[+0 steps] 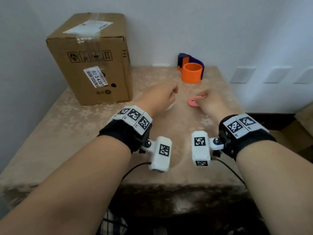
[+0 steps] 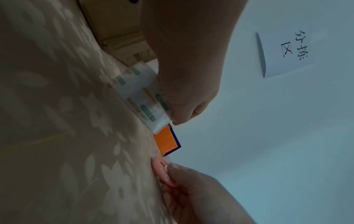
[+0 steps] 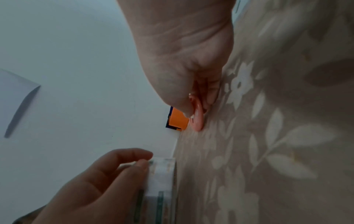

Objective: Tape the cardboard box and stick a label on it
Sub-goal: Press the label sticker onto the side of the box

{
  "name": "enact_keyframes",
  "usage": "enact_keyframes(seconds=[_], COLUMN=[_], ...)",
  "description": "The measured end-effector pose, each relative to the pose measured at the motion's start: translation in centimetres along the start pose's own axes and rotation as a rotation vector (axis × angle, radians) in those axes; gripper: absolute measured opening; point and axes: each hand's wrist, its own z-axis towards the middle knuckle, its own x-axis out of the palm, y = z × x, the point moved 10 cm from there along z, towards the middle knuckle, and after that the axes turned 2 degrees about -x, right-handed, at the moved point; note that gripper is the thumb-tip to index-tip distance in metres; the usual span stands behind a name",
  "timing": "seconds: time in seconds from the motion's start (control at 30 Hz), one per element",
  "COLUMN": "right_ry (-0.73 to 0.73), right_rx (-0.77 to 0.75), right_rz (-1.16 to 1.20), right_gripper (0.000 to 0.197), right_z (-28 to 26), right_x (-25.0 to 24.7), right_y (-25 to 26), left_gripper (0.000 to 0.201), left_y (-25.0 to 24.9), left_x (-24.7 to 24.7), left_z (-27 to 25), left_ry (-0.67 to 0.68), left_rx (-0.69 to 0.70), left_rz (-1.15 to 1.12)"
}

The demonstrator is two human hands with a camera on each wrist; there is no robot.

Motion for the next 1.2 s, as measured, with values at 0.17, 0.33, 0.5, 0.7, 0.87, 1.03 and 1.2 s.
enact_keyframes(seconds=[0.17,0.33,0.5,0.7,0.87,1.03,1.2], right_ry=[-0.030,-0.069,-0.097,-0.091,-0.108,-0.131,-0.031], right_rx=[-0.041,-0.109,-0.332,-0.550,-0.716,-0.942,-1.069], right_rz=[-0.138,-0.258,-0.240,-0.255,-0.371,-0.341,-0.563], right_gripper=[0.033,0.032,0.027,0.025,0.032,0.043,0.054], right_z=[-0.3,-1.2,-2.9,-4.9,-6.5,-9.2,-9.0], right_x=[-0.2,-0.3,1.5,4.9,7.0,7.9,11.6], right_y=[0.8,2.9,8.8,14.9,20.4,26.5,29.5], left_gripper=[0.029,0.034,0.038,0.031,0.022,0.021,0.027], left_y=[-0.4,-0.2,1.7,4.9,9.8,16.6,18.5], left_x=[1.0,-0.3,-3.3,-8.5,-15.1,-17.5,-15.9], left_z=[0.0,-1.1,-3.3,-6.4,-9.4,-11.9,-11.9], left_ry=[0.029,0.008,-0.040,-0.165,-0.455,-0.700,-0.750], left_rx=[0.020,0.043,0.013,-0.023,-0.135,-0.361,-0.437], left_rz=[0.060,0.045,0.056,0.073,-0.021,-0.412,-0.629])
